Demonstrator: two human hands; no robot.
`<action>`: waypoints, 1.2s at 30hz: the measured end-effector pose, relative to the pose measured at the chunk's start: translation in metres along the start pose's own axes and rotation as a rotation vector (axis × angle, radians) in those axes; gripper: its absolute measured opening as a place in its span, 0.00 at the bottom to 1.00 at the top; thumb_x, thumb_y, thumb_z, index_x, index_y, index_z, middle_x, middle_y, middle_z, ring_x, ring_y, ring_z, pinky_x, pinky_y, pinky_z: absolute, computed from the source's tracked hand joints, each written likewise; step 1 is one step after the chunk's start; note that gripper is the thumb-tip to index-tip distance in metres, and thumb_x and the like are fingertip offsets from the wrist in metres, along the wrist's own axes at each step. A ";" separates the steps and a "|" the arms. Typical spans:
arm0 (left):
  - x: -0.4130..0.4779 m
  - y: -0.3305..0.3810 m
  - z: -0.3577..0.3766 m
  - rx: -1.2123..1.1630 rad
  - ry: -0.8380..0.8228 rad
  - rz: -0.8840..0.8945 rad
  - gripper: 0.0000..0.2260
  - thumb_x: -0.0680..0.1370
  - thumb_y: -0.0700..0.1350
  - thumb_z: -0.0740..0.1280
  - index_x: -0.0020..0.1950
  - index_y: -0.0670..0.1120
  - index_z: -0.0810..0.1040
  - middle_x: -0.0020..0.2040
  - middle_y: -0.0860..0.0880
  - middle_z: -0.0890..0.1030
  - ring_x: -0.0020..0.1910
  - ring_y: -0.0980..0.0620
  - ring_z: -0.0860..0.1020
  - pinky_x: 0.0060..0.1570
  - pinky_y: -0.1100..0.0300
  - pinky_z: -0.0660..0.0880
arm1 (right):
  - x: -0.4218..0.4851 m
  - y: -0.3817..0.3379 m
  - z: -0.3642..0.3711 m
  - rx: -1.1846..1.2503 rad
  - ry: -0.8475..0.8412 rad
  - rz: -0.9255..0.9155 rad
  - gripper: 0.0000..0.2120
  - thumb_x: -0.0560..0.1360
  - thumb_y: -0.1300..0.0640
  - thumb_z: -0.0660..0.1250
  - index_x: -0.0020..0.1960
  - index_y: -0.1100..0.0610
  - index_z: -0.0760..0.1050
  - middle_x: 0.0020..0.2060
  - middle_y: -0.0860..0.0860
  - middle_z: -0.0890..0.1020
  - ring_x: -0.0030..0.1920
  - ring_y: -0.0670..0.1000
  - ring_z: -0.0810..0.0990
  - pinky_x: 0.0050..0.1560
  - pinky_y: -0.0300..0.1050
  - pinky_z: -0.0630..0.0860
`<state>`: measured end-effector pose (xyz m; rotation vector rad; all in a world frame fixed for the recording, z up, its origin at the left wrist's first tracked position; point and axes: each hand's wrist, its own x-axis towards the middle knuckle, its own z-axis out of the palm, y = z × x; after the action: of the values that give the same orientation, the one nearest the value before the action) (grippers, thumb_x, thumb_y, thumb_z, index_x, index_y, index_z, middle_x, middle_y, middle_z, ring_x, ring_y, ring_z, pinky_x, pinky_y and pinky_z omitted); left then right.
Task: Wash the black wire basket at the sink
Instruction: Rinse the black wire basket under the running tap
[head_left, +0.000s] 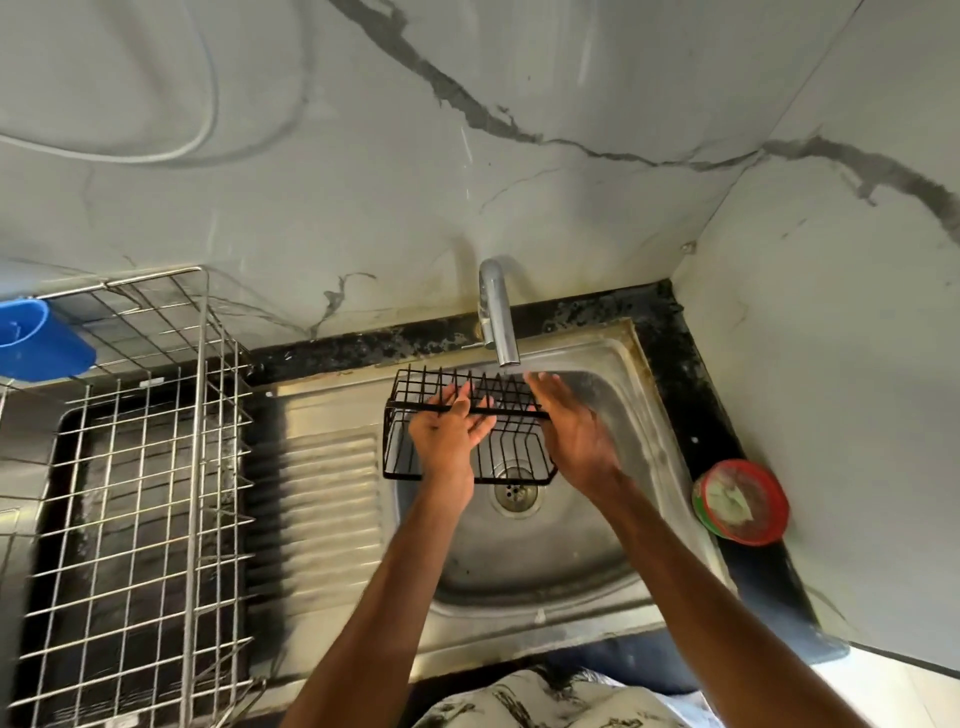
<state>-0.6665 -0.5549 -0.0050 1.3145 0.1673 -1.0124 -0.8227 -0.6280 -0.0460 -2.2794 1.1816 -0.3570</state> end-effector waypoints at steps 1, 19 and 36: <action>-0.001 0.000 0.001 0.025 -0.003 -0.016 0.09 0.83 0.34 0.64 0.64 0.37 0.77 0.62 0.41 0.83 0.57 0.40 0.85 0.43 0.54 0.85 | -0.004 0.004 -0.002 -0.054 -0.016 -0.022 0.26 0.82 0.62 0.63 0.79 0.51 0.65 0.77 0.56 0.67 0.78 0.56 0.64 0.75 0.55 0.67; 0.020 -0.035 -0.059 0.482 -0.245 -0.450 0.53 0.64 0.68 0.78 0.83 0.56 0.57 0.78 0.36 0.65 0.72 0.31 0.71 0.71 0.31 0.67 | -0.050 0.068 -0.050 0.216 -0.133 0.414 0.14 0.83 0.56 0.61 0.41 0.46 0.78 0.34 0.48 0.84 0.34 0.50 0.85 0.40 0.58 0.84; 0.032 -0.040 -0.020 0.615 -0.463 -0.377 0.29 0.79 0.68 0.60 0.73 0.50 0.68 0.58 0.38 0.85 0.57 0.37 0.84 0.64 0.39 0.77 | -0.062 -0.005 -0.107 0.348 -0.263 0.662 0.14 0.82 0.56 0.66 0.42 0.62 0.81 0.33 0.55 0.85 0.31 0.54 0.86 0.28 0.44 0.81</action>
<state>-0.6671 -0.5507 -0.0596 1.5817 -0.2835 -1.7553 -0.9050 -0.6120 0.0454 -1.4804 1.5050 -0.0016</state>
